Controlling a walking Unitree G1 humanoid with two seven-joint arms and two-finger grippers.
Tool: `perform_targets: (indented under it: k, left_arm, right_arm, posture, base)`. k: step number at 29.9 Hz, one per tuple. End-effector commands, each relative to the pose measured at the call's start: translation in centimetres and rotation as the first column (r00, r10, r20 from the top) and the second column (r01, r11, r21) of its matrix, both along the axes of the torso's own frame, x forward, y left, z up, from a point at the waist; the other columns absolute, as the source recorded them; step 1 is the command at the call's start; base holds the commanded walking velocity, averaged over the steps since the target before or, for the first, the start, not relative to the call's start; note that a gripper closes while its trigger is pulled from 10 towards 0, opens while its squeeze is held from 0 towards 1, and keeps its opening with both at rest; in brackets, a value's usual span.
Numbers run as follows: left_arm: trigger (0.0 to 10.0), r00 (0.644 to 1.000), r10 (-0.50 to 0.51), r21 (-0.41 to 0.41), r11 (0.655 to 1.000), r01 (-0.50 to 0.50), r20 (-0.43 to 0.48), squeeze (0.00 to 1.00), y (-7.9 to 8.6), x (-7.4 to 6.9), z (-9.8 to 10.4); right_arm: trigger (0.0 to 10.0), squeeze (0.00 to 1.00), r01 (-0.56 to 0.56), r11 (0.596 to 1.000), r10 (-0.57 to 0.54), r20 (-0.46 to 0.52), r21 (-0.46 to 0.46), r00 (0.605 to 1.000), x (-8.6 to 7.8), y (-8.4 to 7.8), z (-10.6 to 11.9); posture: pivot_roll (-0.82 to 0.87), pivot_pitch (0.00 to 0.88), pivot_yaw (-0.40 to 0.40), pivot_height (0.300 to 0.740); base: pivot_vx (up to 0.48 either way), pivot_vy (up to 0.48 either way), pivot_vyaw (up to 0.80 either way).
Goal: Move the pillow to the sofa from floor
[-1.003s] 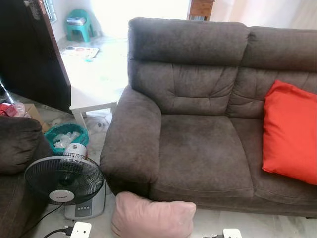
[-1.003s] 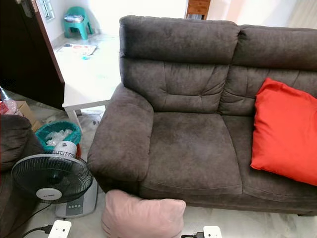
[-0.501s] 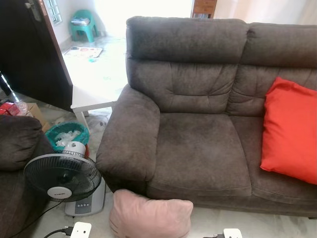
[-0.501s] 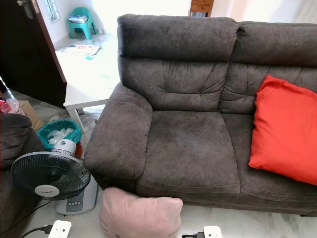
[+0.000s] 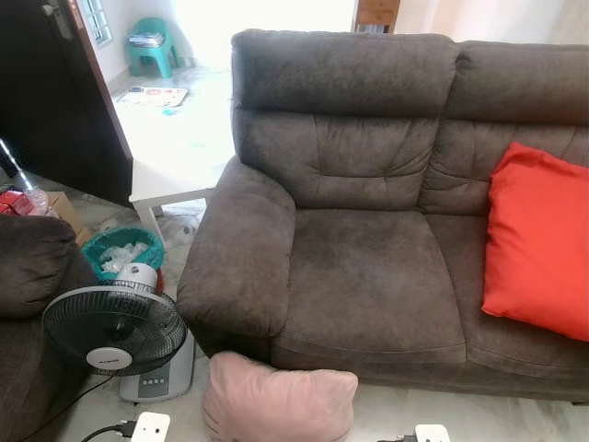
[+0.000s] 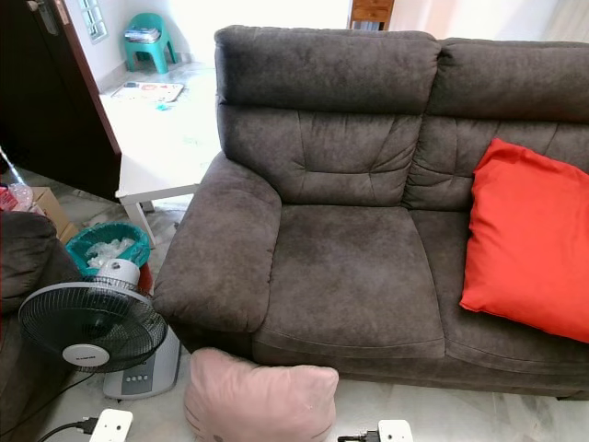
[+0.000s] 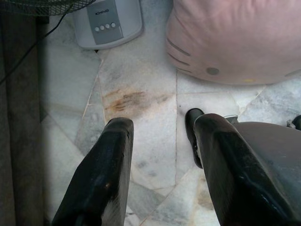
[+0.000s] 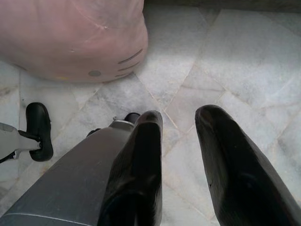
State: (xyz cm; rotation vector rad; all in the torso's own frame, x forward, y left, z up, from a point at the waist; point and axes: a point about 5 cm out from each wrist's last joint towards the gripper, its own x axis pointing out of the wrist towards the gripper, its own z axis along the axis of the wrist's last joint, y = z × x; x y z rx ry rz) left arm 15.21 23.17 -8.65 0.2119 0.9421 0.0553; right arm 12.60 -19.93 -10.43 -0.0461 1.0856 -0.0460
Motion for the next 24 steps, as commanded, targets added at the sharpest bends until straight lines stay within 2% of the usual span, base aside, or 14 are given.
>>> perform_targets:
  k: [1, 16, 24]
  left_arm:
    - [10.0, 1.000, -0.005, -0.001, 1.000, 0.005, -0.015, 0.00, 0.06, -0.37, -0.14]
    - [10.0, 1.000, -0.006, 0.003, 1.000, 0.006, -0.010, 0.00, 0.09, -0.35, -0.12]
    - [10.0, 1.000, 0.003, 0.011, 1.000, -0.003, -0.008, 0.00, 0.19, -0.35, -0.09]
  right_arm:
    - [10.0, 0.00, 0.005, 1.000, -0.005, -0.009, 0.004, 1.000, -0.08, -0.04, -0.03]
    - [10.0, 0.00, -0.008, 1.000, 0.008, -0.019, 0.000, 1.000, -0.11, -0.06, -0.06]
    - [10.0, 0.00, -0.011, 1.000, 0.011, -0.018, 0.002, 1.000, -0.04, -0.07, -0.04]
  posture:
    - [0.09, 0.000, -0.037, 0.740]
    - [0.09, 0.000, -0.038, 0.740]
    - [0.09, 0.000, -0.040, 0.740]
  base:
    - [0.000, 0.000, 0.00]
    - [0.000, 0.000, 0.00]
    - [0.272, 0.000, 0.00]
